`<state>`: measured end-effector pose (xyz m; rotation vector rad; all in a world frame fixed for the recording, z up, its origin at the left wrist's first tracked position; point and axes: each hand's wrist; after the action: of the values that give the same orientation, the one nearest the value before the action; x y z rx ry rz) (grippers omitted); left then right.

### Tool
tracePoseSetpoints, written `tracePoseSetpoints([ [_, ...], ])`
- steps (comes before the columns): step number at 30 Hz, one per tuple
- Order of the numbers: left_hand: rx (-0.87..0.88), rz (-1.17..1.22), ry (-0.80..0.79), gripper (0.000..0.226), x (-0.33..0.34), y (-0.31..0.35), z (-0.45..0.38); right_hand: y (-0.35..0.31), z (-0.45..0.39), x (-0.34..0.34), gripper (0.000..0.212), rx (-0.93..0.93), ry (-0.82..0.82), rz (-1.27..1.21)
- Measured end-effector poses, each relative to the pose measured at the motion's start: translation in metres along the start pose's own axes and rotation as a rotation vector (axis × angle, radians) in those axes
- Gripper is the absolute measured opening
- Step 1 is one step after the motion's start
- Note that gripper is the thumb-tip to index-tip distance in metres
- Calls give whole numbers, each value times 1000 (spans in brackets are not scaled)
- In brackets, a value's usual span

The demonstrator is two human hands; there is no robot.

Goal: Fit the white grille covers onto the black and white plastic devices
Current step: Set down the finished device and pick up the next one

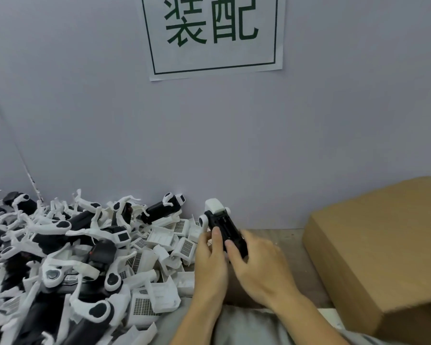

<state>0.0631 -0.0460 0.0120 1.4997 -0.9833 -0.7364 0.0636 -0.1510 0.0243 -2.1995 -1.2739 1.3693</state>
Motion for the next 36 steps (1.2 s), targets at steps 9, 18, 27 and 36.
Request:
tracePoseSetpoints([
  [9, -13, 120, -80, 11, -1, -3, -2, -2, -1, 3, 36, 90, -182, -202],
  [18, 201, -118, -250, 14, 4, -3, 9, 13, -6, -9, 60, 287, -18, -846],
  [27, 437, -629, -326, 32, 8, -6, 16, 15, -10, -4, 24, 265, 353, -651],
  [36, -192, 374, 52, 28, -9, 20, -1, 22, -10, -5, 18, 468, 107, -635],
])
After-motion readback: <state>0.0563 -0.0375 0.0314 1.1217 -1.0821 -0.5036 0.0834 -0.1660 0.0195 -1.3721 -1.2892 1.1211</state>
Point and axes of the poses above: each hand's wrist, its own z-axis away from the middle knuckle, its own x-axis out of the palm, y = z × x, and after that the axes turned 8 degrees about -z, right-handed
